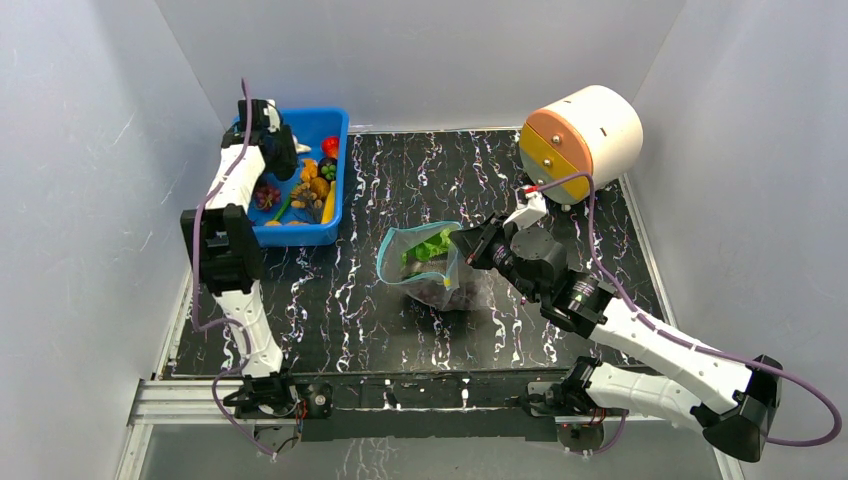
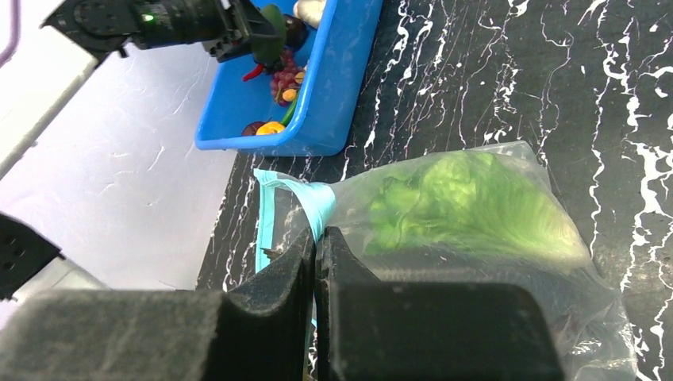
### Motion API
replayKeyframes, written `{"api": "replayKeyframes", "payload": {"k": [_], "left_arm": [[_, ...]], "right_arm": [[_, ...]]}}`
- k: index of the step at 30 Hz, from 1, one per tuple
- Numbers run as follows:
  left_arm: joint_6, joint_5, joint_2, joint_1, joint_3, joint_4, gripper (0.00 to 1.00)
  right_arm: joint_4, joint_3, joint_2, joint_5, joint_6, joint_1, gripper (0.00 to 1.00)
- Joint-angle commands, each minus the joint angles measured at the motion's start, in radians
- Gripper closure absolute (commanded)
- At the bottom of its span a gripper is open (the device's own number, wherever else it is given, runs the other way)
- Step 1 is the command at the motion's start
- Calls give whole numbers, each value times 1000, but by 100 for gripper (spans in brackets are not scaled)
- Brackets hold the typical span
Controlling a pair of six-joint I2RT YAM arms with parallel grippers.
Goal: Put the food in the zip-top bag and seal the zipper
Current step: Pick up the fake fruit from the bin, then place the fake fruit in the zipper food storage bag.
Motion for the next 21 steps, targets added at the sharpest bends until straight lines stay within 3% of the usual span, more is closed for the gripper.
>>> {"api": "replayKeyframes", "payload": {"k": [1, 9, 16, 21], "left_arm": [[-66, 81, -181, -5, -37, -51, 67], [-114, 263, -414, -4, -213, -83, 67], [-195, 510, -632, -30, -355, -45, 69], [-137, 487, -708, -138, -338, -133, 68]], "right_arm": [[93, 35, -5, -5, 71, 3, 100], [90, 18, -3, -9, 139, 3, 100], [92, 38, 9, 20, 159, 3, 100], [105, 43, 19, 36, 190, 3, 100]]}}
